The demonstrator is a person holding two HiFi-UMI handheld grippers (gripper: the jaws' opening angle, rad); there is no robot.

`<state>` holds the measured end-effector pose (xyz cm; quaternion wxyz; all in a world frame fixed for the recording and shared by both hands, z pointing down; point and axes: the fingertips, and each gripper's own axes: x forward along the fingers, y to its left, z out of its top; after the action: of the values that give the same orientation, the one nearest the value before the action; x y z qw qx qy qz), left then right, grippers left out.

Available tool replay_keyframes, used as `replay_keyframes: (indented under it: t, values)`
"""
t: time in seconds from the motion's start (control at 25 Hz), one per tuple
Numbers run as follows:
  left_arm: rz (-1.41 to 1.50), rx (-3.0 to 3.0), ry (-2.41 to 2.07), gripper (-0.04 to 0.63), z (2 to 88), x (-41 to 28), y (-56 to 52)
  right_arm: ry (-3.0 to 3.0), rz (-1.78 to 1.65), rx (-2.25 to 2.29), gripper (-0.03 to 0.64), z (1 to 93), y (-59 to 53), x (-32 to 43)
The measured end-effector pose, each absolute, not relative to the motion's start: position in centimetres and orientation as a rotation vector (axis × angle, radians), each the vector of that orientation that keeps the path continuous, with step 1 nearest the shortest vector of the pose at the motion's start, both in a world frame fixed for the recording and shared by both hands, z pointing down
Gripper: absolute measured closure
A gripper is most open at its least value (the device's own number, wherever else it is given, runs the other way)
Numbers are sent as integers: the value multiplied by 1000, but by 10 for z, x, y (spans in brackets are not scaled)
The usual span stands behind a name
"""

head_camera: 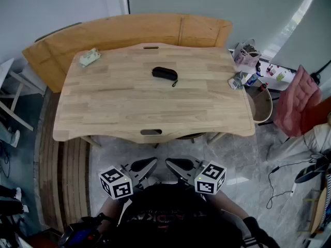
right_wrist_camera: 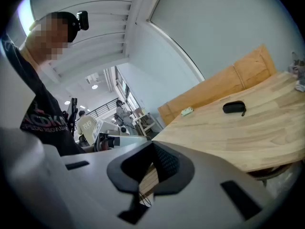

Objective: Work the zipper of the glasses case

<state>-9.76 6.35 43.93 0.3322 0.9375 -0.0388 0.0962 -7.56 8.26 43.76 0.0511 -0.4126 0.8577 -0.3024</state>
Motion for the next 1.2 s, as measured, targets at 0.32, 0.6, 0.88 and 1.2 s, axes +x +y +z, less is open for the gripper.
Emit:
replay_keyframes:
  t: [0.32, 0.6, 0.88, 1.2]
  values:
    - [254, 2447, -125, 584, 439, -101, 60, 2621, -922, -1234, 604, 437, 79, -79]
    - [251, 2441, -141, 584, 440, -106, 59, 2636, -924, -1219, 604, 438, 77, -84]
    - [255, 2437, -137, 584, 442, -106, 59, 2626, -924, -1189, 603, 438, 77, -85]
    - [252, 2438, -141, 584, 443, -108, 59, 2586, -934, -1202, 603, 438, 76, -79]
